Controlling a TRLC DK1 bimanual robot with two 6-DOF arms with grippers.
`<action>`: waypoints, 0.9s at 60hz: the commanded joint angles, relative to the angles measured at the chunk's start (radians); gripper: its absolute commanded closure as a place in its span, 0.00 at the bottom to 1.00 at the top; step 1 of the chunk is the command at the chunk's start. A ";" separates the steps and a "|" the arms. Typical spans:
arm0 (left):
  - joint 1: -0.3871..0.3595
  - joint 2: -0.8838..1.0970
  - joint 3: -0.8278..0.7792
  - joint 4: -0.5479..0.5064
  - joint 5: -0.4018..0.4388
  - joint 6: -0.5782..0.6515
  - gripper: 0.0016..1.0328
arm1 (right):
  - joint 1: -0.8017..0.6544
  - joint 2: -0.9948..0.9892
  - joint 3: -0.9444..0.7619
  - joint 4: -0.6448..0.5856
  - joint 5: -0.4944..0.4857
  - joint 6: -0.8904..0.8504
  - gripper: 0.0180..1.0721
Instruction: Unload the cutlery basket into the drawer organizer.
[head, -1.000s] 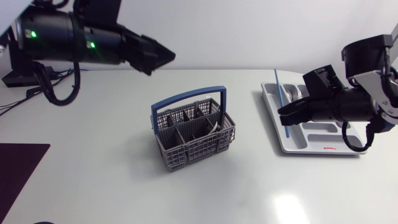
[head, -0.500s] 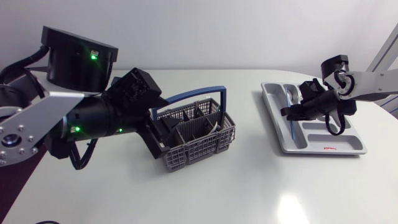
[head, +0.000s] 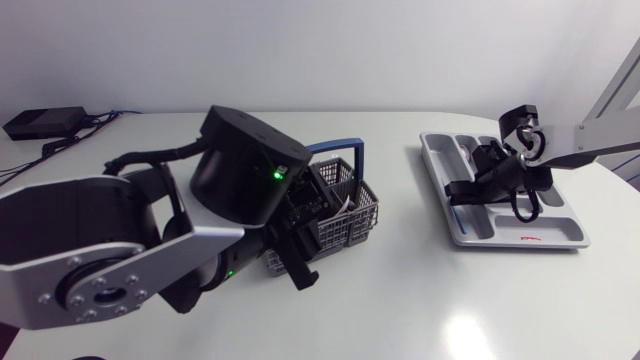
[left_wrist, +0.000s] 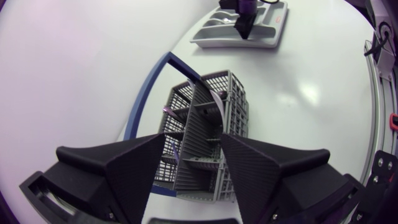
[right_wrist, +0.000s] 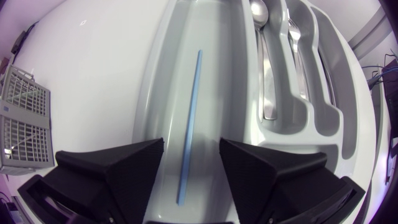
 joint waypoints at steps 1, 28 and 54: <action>-0.001 -0.004 -0.080 0.080 -0.031 0.041 0.43 | 0.008 -0.052 -0.048 0.003 0.018 0.017 0.23; 0.077 -0.059 -0.380 0.624 0.054 0.135 0.60 | 0.055 -0.158 -0.157 0.081 0.020 -0.018 0.18; 0.115 0.168 -0.269 0.661 0.083 0.103 0.61 | 0.055 -0.193 -0.184 0.131 -0.033 -0.083 0.17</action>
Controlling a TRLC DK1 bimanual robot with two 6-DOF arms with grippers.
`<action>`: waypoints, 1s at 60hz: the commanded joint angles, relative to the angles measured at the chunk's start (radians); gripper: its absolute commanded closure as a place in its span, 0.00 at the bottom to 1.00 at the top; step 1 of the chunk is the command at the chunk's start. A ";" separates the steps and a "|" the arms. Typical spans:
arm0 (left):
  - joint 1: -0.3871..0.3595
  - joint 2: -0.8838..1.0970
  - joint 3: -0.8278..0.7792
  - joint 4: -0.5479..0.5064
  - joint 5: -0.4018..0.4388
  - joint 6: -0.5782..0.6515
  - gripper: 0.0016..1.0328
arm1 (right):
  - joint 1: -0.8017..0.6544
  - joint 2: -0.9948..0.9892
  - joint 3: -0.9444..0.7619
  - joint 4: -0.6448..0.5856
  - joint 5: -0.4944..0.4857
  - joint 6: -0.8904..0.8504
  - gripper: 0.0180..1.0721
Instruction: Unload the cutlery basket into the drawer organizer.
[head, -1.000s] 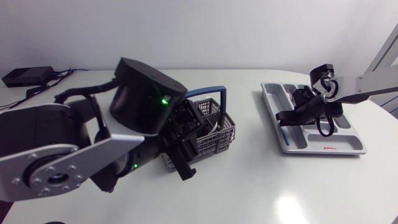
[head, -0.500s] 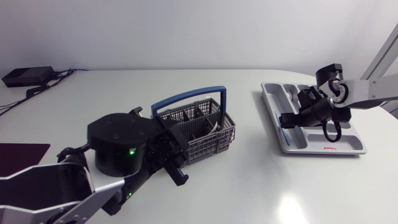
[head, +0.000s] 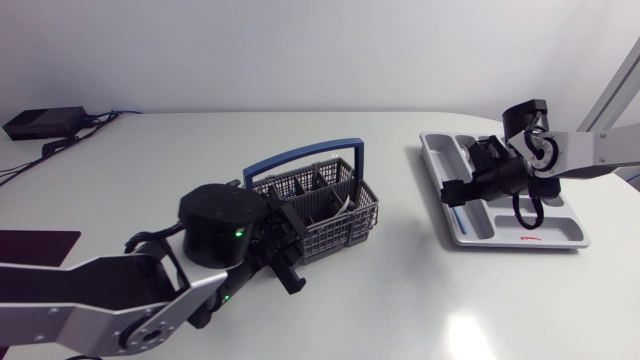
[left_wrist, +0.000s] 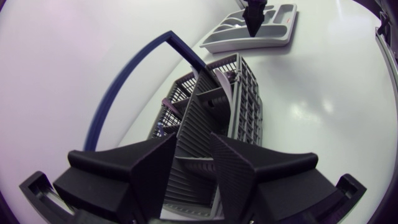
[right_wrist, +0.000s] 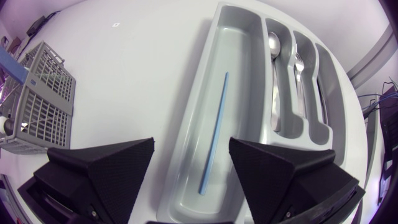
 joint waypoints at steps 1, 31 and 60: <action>0.002 0.073 0.067 0.022 -0.024 -0.010 0.61 | -0.006 -0.016 -0.023 0.014 -0.016 -0.022 0.17; -0.012 0.132 0.110 0.107 -0.174 -0.010 0.61 | -0.063 0.004 -0.047 0.044 -0.076 -0.070 0.17; 0.036 0.178 0.097 0.146 -0.182 -0.010 0.61 | -0.058 0.010 -0.055 0.055 -0.078 -0.074 0.17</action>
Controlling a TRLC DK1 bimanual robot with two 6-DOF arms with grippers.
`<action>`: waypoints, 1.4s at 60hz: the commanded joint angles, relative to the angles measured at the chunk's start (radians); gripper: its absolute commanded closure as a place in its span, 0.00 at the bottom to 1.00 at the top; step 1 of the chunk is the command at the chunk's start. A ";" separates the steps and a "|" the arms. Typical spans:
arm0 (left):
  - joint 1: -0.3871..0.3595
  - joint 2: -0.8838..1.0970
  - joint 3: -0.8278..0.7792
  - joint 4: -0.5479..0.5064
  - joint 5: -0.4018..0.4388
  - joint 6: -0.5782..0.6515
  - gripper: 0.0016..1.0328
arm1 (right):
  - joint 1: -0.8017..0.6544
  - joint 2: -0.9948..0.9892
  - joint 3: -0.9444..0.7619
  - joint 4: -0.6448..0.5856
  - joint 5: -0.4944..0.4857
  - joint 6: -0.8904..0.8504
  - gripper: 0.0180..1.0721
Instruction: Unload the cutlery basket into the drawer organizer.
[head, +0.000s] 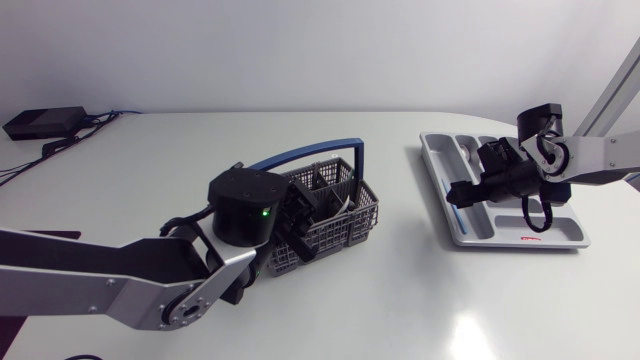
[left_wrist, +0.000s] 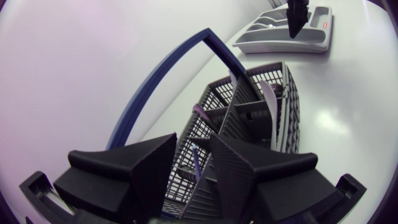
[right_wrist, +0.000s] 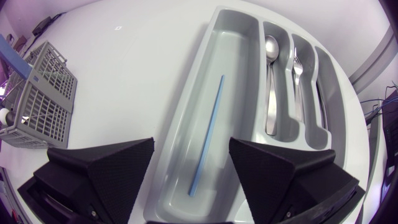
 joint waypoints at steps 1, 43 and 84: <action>0.022 0.043 0.000 0.022 -0.018 -0.010 0.61 | 0.001 0.011 -0.031 0.009 -0.004 -0.011 0.17; 0.028 0.052 -0.015 0.091 -0.018 -0.033 0.94 | 0.018 0.005 -0.051 0.020 0.002 -0.009 0.17; -0.112 -0.295 -0.046 0.086 0.056 0.152 0.97 | 0.067 -0.047 -0.082 0.017 0.014 -0.006 0.17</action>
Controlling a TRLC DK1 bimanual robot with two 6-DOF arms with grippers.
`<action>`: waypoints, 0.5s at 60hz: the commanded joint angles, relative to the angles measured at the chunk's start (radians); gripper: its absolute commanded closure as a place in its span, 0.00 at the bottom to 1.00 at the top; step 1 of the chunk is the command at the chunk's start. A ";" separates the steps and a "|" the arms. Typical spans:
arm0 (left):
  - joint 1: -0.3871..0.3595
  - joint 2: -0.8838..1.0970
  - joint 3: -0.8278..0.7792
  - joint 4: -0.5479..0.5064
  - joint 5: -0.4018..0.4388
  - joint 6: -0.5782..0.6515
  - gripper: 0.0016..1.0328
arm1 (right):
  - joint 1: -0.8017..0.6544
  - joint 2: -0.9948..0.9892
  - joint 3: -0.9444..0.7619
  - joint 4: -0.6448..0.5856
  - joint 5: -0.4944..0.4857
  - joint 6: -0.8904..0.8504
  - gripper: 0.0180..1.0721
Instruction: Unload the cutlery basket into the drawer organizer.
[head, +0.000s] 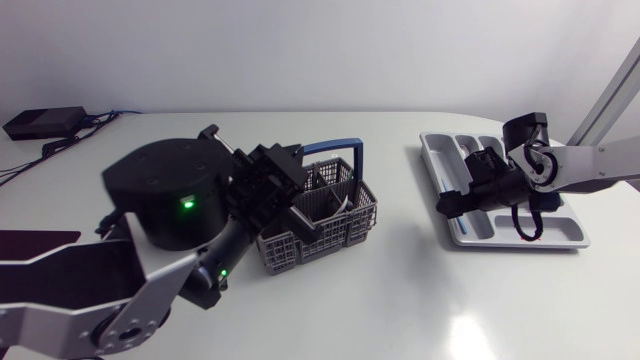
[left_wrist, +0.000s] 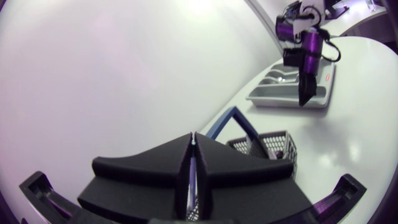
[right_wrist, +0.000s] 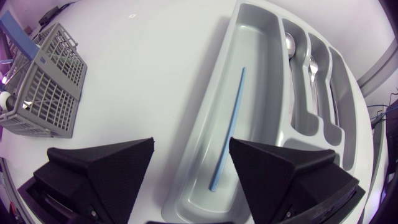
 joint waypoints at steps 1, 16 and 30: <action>-0.051 -0.058 -0.019 0.006 0.011 0.081 0.97 | 0.011 -0.036 -0.027 -0.001 0.009 -0.006 0.17; -0.158 -0.199 0.043 -0.121 0.008 -0.002 0.97 | 0.044 -0.243 -0.103 -0.001 -0.097 -0.020 0.17; 0.012 -0.214 0.282 -0.562 0.281 -0.382 0.97 | 0.136 -0.465 -0.130 -0.104 -0.270 -0.042 0.17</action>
